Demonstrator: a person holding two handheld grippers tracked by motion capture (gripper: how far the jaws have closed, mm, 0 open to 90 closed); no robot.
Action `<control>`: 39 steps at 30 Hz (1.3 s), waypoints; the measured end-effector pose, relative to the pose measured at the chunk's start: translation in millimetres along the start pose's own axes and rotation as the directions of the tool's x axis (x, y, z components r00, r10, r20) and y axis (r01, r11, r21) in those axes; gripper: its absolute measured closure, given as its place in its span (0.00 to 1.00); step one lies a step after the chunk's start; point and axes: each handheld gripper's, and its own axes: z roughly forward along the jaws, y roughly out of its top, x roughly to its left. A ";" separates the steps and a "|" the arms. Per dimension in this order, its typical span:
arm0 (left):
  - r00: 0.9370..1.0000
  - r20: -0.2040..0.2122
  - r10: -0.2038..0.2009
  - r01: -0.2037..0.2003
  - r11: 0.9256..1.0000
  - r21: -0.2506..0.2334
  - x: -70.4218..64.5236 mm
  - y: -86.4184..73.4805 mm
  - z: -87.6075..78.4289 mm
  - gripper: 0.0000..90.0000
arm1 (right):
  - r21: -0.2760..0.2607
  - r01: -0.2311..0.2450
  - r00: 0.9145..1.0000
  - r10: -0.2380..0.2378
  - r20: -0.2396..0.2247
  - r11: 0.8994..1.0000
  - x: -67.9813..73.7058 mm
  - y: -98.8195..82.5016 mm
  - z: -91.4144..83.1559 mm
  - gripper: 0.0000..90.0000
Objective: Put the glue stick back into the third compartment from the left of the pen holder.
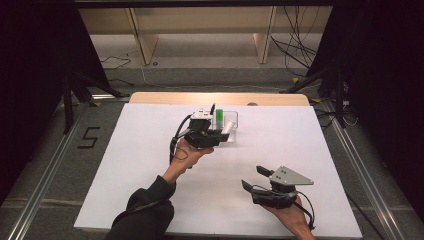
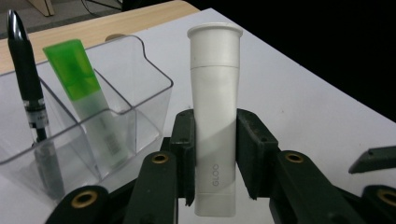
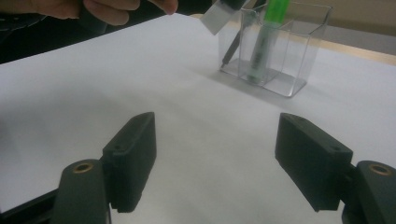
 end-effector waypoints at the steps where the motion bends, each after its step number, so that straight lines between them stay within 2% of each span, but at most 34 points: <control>1: 1.000 -0.005 -0.003 0.003 1.000 -0.008 0.2 1.8 1.1 0.78 | -0.001 -0.001 1.000 0.001 0.003 1.000 0.0 -0.6 -1.3 0.34; 9: 0.998 -0.047 -0.031 0.029 0.998 -0.054 6.3 14.7 7.0 0.78 | -0.013 -0.037 0.999 0.037 -0.002 0.999 -2.2 -4.9 -7.6 0.32; 12: 0.997 -0.055 -0.054 0.050 0.996 -0.078 9.8 18.5 8.4 0.78 | -0.008 -0.048 0.999 0.048 -0.004 0.999 -2.3 -5.9 -8.3 0.32; 15: 0.994 -0.085 -0.075 0.067 0.993 -0.100 12.4 21.5 10.1 0.78 | -0.007 -0.053 0.999 0.053 -0.010 0.999 -1.7 -7.1 -8.3 0.32; 17: 0.992 -0.084 -0.091 0.082 0.991 -0.107 14.1 23.4 11.9 0.78 | -0.003 -0.049 0.999 0.049 -0.015 0.999 -1.4 -7.6 -8.2 0.32; 20: 0.992 -0.101 -0.081 0.070 0.992 -0.109 14.4 26.0 16.2 0.78 | 0.002 -0.053 0.998 0.053 -0.021 0.999 -0.6 -8.3 -7.8 0.32; 25: 0.989 -0.113 -0.098 0.085 0.990 -0.114 16.4 31.1 25.4 0.78 | 0.004 -0.047 0.999 0.047 -0.026 0.999 0.0 -8.8 -8.1 0.32; 39: 0.980 -0.173 -0.101 0.080 0.989 -0.125 20.3 38.2 46.9 0.78 | -0.003 -0.061 0.998 0.061 -0.030 0.998 0.0 -8.9 -11.7 0.30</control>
